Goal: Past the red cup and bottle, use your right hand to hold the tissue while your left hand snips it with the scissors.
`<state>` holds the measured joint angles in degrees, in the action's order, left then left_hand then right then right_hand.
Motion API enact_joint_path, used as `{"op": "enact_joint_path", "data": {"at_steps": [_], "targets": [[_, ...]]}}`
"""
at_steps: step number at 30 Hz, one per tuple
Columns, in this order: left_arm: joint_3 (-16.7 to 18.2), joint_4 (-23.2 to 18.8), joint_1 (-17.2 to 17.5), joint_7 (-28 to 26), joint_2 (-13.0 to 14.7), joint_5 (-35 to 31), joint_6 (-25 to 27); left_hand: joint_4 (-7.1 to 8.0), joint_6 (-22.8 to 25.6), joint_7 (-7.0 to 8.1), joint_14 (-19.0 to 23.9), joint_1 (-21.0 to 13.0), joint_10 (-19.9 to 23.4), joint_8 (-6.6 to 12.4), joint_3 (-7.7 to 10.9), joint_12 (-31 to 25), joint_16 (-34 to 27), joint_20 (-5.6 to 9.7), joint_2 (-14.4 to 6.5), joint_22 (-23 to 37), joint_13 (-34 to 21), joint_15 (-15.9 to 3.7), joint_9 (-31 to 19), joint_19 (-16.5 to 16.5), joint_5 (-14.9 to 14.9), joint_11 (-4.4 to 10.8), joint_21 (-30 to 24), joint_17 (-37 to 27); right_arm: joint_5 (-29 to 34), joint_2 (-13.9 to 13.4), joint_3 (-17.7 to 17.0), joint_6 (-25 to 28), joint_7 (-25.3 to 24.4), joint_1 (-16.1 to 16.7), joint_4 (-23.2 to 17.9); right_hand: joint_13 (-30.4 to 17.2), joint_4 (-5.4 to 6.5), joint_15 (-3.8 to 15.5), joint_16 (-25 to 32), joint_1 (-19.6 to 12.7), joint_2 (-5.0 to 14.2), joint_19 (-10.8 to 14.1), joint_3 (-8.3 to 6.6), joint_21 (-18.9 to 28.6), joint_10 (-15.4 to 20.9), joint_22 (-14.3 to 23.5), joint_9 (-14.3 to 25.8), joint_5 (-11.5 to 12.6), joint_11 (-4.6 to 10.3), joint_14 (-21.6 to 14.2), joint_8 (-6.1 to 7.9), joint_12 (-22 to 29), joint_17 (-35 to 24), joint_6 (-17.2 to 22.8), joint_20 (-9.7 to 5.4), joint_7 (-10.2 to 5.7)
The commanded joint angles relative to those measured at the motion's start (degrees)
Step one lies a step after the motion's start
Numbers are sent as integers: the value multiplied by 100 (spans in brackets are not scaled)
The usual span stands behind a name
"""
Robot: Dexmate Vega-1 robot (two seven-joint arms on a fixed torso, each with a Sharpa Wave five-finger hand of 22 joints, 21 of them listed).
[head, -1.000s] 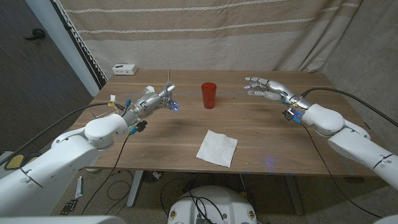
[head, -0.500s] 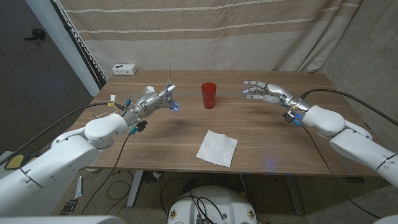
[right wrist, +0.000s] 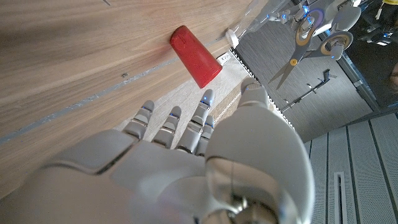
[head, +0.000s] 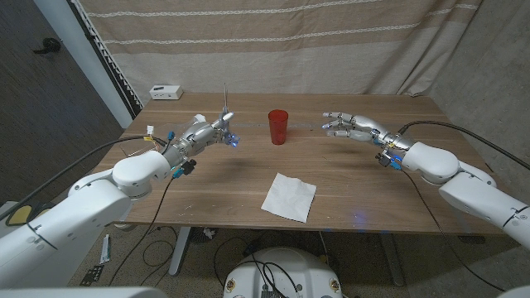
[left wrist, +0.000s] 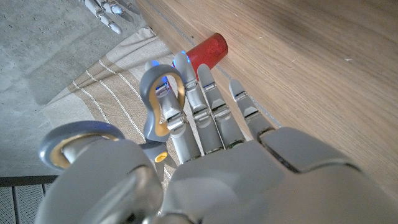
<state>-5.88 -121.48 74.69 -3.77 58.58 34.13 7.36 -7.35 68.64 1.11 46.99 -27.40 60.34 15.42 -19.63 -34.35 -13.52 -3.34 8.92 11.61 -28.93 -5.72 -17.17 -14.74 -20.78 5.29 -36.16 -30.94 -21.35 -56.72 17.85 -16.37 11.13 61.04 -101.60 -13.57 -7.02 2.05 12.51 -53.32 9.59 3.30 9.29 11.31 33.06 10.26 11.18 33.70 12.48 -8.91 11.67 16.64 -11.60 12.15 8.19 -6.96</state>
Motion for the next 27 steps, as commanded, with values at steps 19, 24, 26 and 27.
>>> {"op": "enact_joint_path", "data": {"at_steps": [19,24,26,27], "targets": [[4,5,96,-46,-48,-53,-108,31,-158,-210,19,-87,332,-13,24,-73,22,29,1,27,14,-640,-21,-9,-47,358,57,-37,-200,-370,114,-126,662,33,131,28,71,652,39,30,34,35,-38,44,37,22,9,-40,-21,-49,-37,-48,-40,-63,43,55],[-62,87,8,-19,-89,-73,-134,34,-113,-214,23,-89,350,-3,25,-88,23,29,-3,27,22,-645,-17,-1,-50,361,66,-39,-195,-343,209,-176,857,-108,235,33,74,650,37,25,36,34,-48,42,27,22,8,-47,-20,-45,-37,-57,-41,-71,48,67],[-56,82,17,-49,-105,-79,-145,35,-118,-211,19,-90,345,-8,25,-92,25,33,-4,28,21,-636,-15,1,-51,353,69,-40,-210,-378,245,-147,966,-150,247,36,75,639,37,21,39,32,-53,41,19,22,8,-50,-19,-44,-38,-62,-42,-75,53,65],[-43,77,24,-46,-100,-63,-136,36,-119,-213,13,-90,351,-10,25,-94,28,32,-4,28,24,-637,-14,1,-52,355,70,-40,-201,-408,270,-124,1035,-181,251,37,76,638,36,20,39,30,-56,40,14,22,8,-51,-19,-42,-37,-65,-42,-74,51,70]]}}
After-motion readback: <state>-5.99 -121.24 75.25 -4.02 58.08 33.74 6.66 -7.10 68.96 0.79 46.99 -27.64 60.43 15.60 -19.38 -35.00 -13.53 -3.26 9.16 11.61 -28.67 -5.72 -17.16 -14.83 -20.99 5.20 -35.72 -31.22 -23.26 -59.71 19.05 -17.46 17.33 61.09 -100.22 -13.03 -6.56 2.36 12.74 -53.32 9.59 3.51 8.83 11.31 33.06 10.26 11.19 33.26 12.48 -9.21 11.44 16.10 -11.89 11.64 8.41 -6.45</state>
